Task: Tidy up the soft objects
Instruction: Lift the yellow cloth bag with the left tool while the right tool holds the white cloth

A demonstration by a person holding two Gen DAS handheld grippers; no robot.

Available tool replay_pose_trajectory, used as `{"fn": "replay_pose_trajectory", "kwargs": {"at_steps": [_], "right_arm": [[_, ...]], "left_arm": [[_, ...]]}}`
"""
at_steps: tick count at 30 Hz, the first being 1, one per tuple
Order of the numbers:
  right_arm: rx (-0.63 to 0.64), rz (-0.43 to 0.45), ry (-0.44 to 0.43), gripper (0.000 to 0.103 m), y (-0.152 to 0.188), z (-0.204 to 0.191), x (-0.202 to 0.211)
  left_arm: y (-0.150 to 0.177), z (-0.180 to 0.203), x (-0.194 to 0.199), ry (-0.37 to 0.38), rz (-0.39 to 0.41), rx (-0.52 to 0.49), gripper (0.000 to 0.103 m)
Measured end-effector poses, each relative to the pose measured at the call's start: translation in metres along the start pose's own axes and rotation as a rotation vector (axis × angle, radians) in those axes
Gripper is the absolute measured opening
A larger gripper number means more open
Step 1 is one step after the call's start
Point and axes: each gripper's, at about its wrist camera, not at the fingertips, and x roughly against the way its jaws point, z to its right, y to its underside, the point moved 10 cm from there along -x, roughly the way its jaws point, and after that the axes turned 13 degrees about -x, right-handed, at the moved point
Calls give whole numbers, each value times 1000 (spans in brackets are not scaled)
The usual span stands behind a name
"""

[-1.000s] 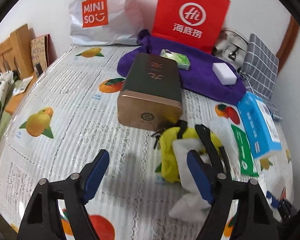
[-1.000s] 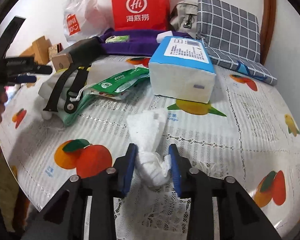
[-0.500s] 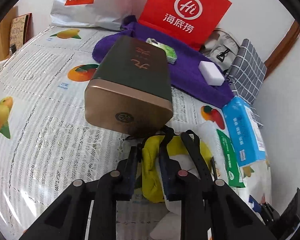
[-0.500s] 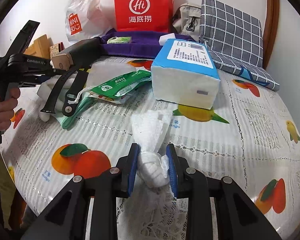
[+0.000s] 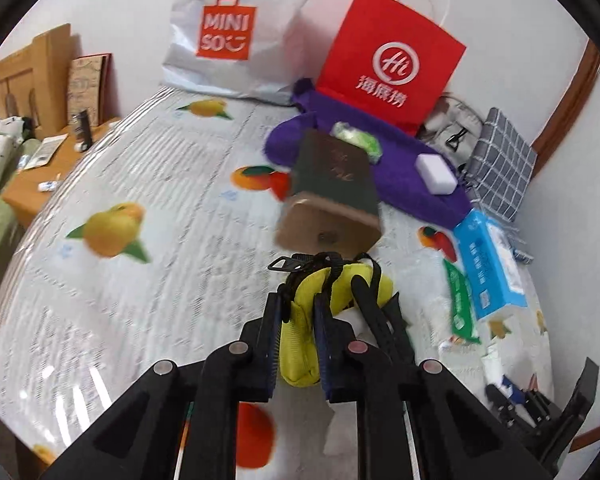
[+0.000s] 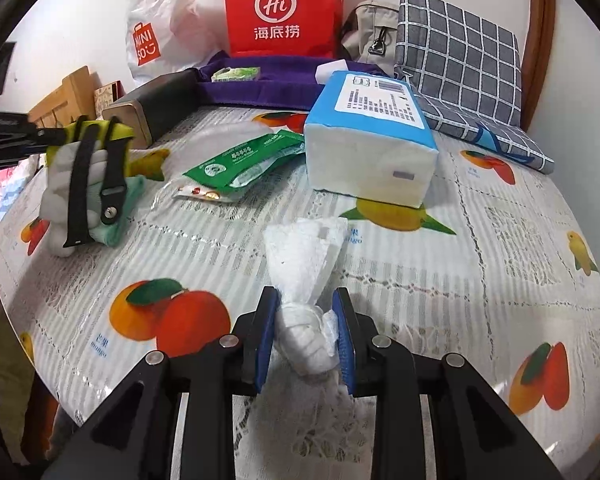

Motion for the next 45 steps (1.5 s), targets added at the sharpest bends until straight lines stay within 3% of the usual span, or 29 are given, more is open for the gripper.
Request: {"fn": "replay_pose_trajectory", "kwargs": {"at_steps": [4,7,9,11,13,15,19,28,45], "right_arm": [[-2,-1,13,28,2,1,2],[2,2,20,28,3,1,2],[4,1,22,28,3,0,2],[-3,-2,18,28,3,1,1],[-13,0,9,28,2,1,1],[-13,3,6,28,1,0,0],[-20,8,4,23,-1,0,0],[-58,0,19,22,-10,11,1],[-78,75,23,22,-56,9,47]], "left_arm": [[12,-7,-18,-16,-42,-3,18],[21,-7,-35,-12,-76,4,31],[22,-3,-40,2,-61,10,35],[21,1,-44,9,-60,12,49],[20,3,-48,6,-48,16,47],[18,5,-48,5,-31,7,34],[16,11,-44,61,-17,9,21],[5,15,-10,99,37,16,17],[-33,-2,56,32,149,12,17]]}}
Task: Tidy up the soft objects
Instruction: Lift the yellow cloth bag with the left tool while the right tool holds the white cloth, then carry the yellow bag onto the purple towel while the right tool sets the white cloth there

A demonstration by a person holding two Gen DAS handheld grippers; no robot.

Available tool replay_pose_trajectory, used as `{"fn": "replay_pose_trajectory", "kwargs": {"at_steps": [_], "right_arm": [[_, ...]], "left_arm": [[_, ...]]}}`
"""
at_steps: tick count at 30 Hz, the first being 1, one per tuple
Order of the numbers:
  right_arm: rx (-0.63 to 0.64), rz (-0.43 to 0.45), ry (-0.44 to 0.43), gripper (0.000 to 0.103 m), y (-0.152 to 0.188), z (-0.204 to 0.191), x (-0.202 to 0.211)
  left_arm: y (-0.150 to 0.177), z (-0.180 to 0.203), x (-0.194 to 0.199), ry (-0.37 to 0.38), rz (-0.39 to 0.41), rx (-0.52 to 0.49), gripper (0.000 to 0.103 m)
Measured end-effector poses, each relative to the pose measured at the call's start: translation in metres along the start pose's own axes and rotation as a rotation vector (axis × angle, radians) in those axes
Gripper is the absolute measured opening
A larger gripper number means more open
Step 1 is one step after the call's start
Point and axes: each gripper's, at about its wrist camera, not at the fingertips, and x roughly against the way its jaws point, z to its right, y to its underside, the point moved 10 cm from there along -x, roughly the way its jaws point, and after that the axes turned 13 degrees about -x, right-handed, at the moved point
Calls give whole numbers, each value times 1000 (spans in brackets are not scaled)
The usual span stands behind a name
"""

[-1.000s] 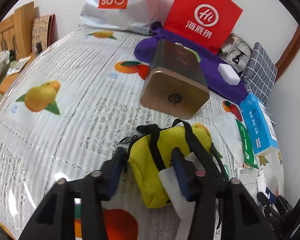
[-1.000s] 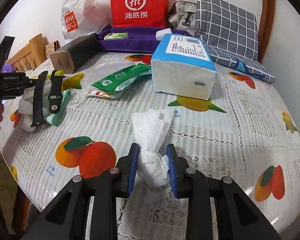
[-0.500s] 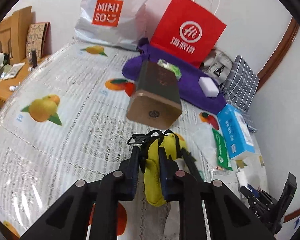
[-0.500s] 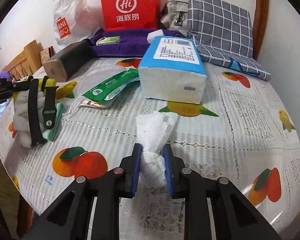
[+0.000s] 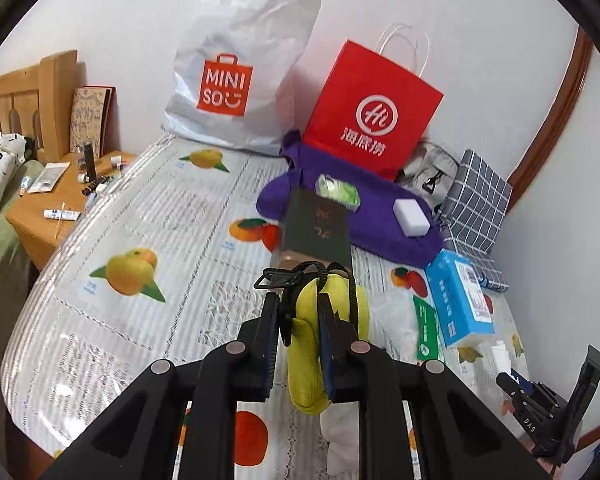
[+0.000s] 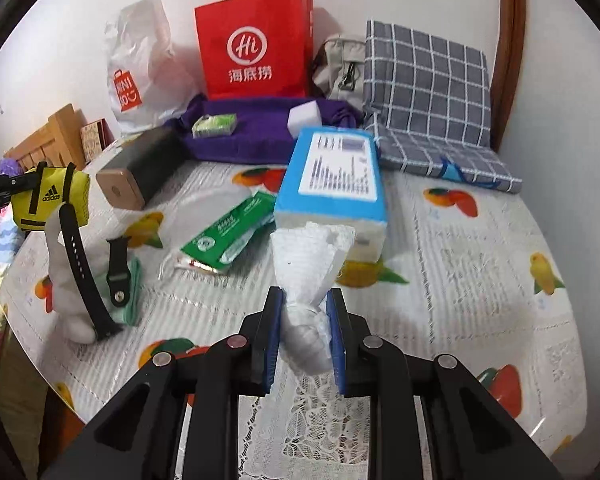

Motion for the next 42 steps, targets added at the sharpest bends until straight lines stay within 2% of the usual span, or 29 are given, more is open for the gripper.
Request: {"fn": "replay_pose_trajectory", "kwargs": {"at_steps": [7,18,32,42], "right_arm": [[0,43,-6,22,-25,-1,19],[-19,48,-48,22,-58,-8,20],[-29,36,-56,23,-112,-15,-10],[-4,56,-82,23,-164,-33,-44]], "left_arm": [[-14,-5,10,-5,25,21,17],[-39,12,5,-2,27,-3,17],[-71,34,-36,-8,-11,-46,17],[-98,39,-71,-26,-41,-71,17]]}}
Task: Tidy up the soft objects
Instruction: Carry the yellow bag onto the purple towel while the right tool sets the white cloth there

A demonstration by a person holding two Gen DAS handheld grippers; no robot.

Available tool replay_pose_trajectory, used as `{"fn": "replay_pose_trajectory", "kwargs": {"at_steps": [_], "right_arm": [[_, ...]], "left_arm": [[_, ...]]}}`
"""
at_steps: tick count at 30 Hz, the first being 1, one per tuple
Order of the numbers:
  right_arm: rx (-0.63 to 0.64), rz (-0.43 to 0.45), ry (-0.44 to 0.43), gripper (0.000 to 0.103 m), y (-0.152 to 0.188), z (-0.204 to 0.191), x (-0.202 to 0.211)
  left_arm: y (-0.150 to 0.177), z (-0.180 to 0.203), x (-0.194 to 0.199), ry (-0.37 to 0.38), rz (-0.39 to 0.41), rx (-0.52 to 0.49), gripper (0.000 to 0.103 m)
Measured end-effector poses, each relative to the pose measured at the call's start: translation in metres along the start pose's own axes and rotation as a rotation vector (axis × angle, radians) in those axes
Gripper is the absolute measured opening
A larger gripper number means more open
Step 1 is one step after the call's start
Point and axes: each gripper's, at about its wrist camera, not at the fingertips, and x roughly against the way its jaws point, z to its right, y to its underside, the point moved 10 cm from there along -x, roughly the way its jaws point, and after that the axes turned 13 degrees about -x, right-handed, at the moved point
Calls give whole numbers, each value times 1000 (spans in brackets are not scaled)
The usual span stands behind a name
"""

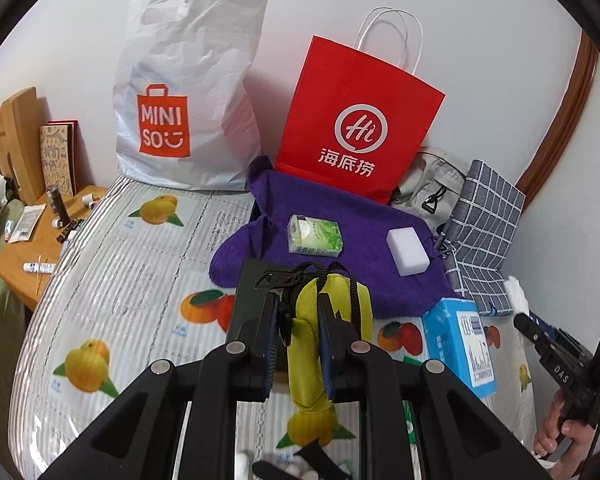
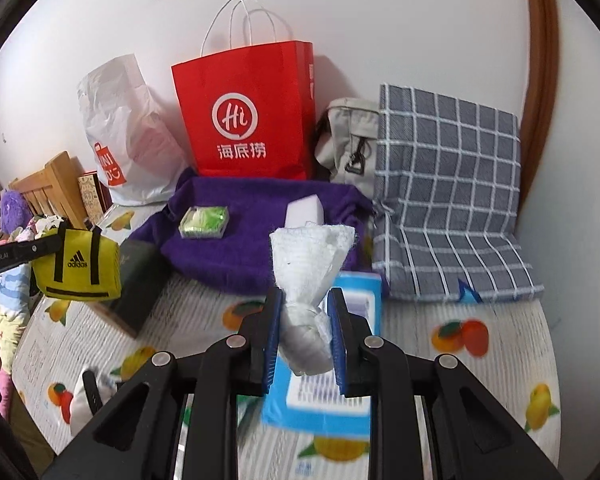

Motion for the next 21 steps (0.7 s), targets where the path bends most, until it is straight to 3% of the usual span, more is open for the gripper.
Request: {"fn": "replay_pose_trajectory", "kwargs": {"at_steps": [9,14,21], "right_arm": [[-58,-18,-51,23,-49,-8,-44],[-61,-25,-34,24,-73,-5,-69],[-59,-79,14,24,-79,8,-116]], "left_arm": [[-40,0,-27,-6,1,-19,17],[-67,2,-49,-19,-9,-39,17],[-97,16,-83,-4,-10,-61,17]]}}
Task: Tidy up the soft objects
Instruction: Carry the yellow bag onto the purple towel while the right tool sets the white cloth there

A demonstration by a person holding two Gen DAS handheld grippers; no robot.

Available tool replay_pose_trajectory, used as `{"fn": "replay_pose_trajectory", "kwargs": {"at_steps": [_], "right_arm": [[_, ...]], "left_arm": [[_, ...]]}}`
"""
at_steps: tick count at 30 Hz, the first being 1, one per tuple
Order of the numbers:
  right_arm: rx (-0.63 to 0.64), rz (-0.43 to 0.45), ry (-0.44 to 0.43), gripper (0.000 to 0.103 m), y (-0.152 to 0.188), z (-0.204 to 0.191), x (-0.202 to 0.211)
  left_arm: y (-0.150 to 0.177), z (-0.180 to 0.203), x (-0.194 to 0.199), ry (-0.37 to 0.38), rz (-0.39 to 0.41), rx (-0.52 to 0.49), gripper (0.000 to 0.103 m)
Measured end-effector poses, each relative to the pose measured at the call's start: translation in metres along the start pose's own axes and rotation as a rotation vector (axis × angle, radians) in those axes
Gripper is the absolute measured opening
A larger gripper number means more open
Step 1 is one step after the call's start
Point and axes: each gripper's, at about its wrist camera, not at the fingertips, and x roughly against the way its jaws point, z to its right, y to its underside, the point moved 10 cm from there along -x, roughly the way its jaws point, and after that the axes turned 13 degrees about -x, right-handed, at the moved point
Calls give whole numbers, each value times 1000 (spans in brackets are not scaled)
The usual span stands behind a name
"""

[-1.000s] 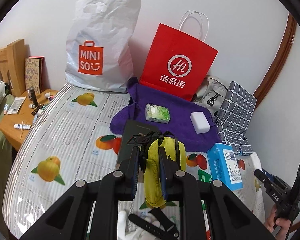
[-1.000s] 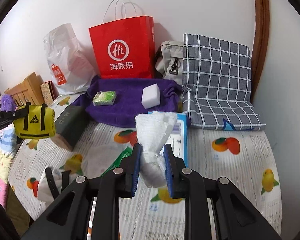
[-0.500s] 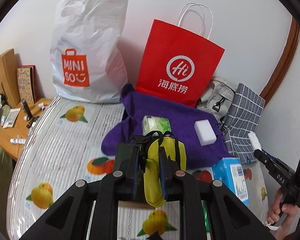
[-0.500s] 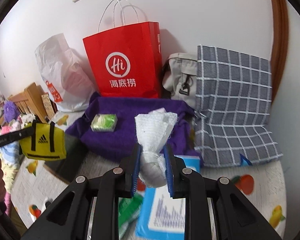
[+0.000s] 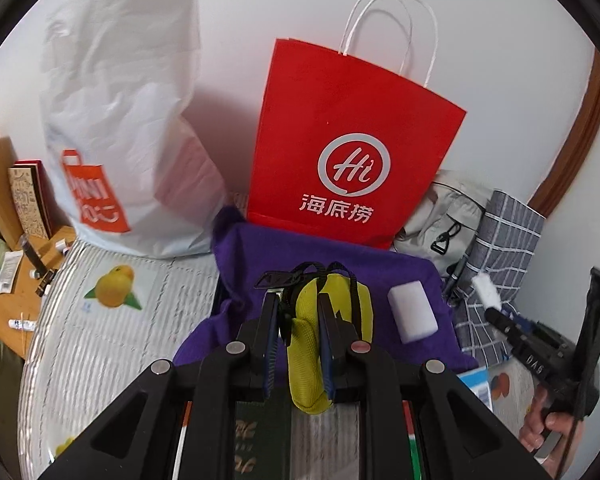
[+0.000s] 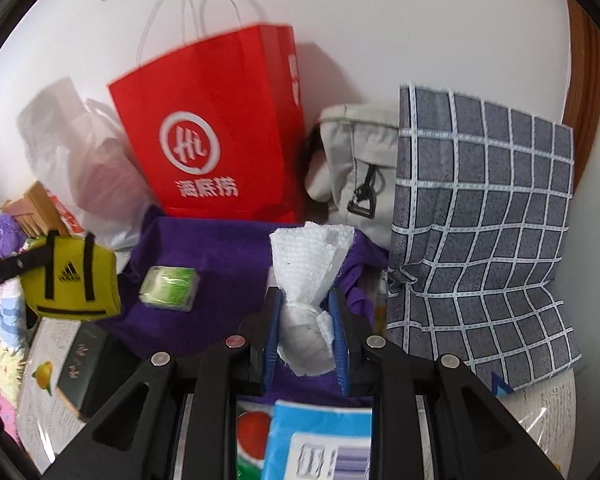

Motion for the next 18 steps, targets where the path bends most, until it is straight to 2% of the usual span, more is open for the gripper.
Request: {"fn": "replay_pose_trajectory", "kwargs": {"at_steps": [3,6,10,13,18], "right_arm": [[-35,-60,10,24,6,10,-22],[-58,-110,14,24,14,18,-41],[-41,-164,34,24,25,23,-62],[-54,-191,41,24,31,25,-69],[-24,-239,38,24,42,21,-79]], "left_arm": [[-1,-2,-19,-11,-31,18,17],[2,0,-36,31,-46,39,17],[9,-1,-55,37,-53,52,17],[11,1,-65,55,-78,55,17],[21,-5,-78,30,-119,71,17]]}}
